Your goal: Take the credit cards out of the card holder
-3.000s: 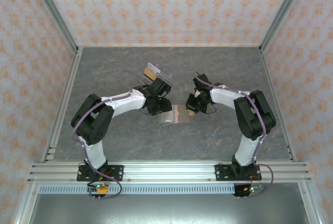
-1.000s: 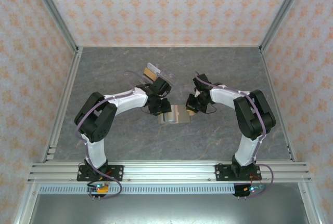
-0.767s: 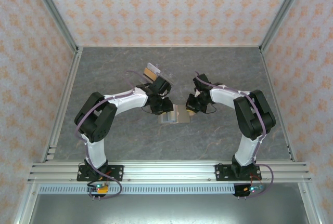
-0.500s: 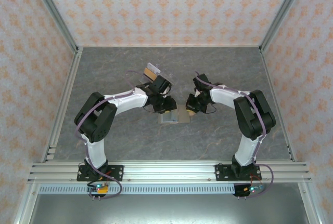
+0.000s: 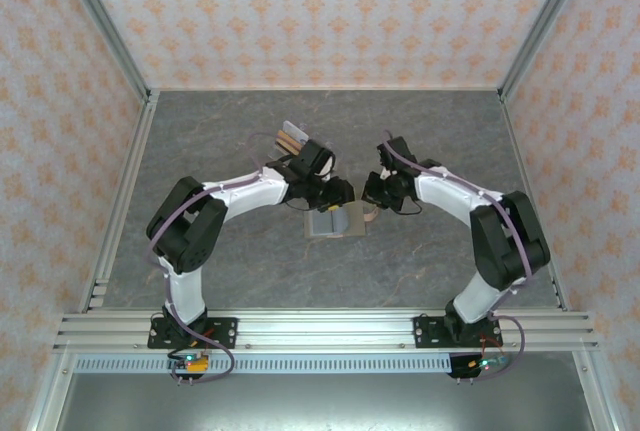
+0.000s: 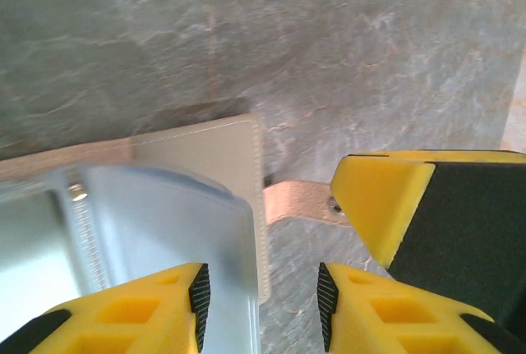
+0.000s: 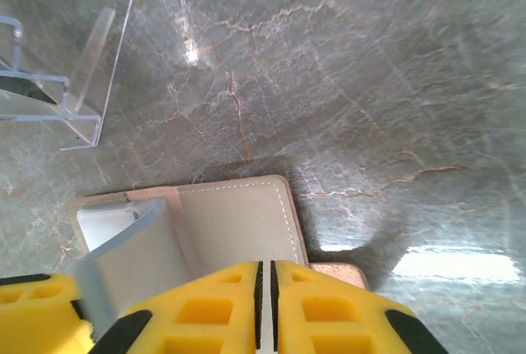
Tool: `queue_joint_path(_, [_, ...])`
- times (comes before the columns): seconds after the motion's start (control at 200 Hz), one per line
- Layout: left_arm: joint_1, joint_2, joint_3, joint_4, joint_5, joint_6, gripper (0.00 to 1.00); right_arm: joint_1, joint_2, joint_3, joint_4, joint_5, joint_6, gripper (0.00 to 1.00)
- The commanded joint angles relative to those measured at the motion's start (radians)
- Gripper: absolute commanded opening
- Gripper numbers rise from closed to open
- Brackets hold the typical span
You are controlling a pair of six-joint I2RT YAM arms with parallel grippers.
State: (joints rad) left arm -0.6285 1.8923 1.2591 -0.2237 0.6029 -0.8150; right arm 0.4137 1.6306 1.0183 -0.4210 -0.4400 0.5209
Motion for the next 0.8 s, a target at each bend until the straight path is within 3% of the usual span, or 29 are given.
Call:
queue_joint_path(0.0, [-0.01, 0.052, 0.031, 0.036, 0.022, -0.016, 0.44, -0.011, -0.053, -0.029, -0.001, 0.089, 0.02, 0.13])
queue_joint_path(0.15, [-0.016, 0.083, 0.045, 0.032, 0.013, -0.018, 0.43, -0.013, -0.065, -0.035, 0.005, 0.08, 0.016, 0.13])
queue_joint_path(0.325, [-0.014, 0.084, 0.044, 0.002, -0.015, -0.006, 0.32, -0.012, -0.044, -0.032, 0.025, -0.002, 0.004, 0.13])
queue_joint_path(0.556, [0.012, -0.04, -0.008, -0.086, -0.102, 0.029, 0.26, 0.041, 0.018, 0.026, 0.005, -0.045, -0.026, 0.13])
queue_joint_path(0.796, [0.048, -0.146, -0.124, -0.168, -0.209, 0.021, 0.28, 0.081, 0.115, 0.073, -0.016, -0.057, -0.027, 0.13])
